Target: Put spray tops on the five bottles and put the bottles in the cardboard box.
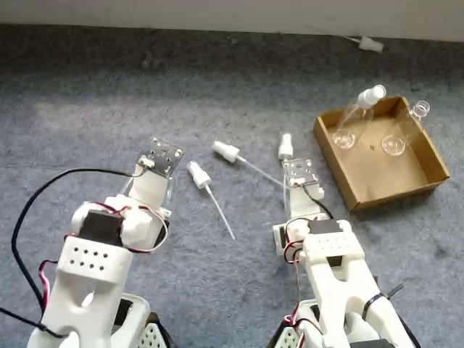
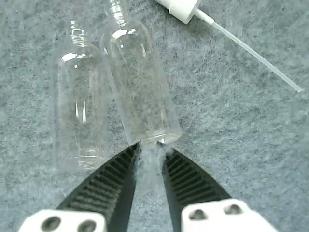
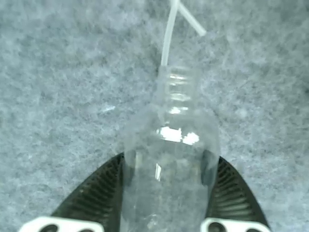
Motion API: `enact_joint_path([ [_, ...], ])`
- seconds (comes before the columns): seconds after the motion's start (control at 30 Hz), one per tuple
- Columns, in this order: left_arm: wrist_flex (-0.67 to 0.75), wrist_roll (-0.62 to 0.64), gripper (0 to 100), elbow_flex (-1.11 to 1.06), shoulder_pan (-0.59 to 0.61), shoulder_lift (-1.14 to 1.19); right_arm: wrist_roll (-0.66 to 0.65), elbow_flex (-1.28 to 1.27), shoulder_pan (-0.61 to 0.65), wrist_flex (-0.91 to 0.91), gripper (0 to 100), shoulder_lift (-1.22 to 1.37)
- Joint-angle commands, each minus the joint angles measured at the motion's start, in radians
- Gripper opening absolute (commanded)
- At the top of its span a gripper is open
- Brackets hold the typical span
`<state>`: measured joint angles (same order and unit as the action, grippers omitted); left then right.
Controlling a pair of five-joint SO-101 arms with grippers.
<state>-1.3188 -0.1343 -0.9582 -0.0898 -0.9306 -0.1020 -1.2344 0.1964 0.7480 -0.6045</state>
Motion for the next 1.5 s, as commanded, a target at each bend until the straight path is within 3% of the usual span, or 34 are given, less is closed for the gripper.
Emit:
enact_joint_path([
  [0.0, 0.035, -0.006, 1, 0.044, -0.058, 0.082, 0.011, -0.001, -0.012, -0.016, 14.8, -0.021],
  [0.17, 0.075, -0.005, 1, 0.051, -0.128, 0.156, 0.011, -0.001, -0.01, -0.016, 14.8, -0.021],
  [0.4, 0.164, 0.094, 1, 0.096, -0.14, 0.263, 0.011, -0.001, -0.01, -0.016, 14.8, -0.022],
  [0.87, 0.163, 0.325, 1, 0.453, -0.14, 0.697, 0.009, -0.001, -0.008, -0.016, 14.8, -0.018],
  [1.13, 0.163, 0.427, 28, 0.555, -0.134, 0.872, 0.006, -0.001, -0.008, -0.016, 14.8, -0.018],
  [1.47, 0.163, 0.574, 30, 0.769, -0.122, 1.013, 0.005, -0.001, -0.008, -0.016, 14.8, -0.016],
])
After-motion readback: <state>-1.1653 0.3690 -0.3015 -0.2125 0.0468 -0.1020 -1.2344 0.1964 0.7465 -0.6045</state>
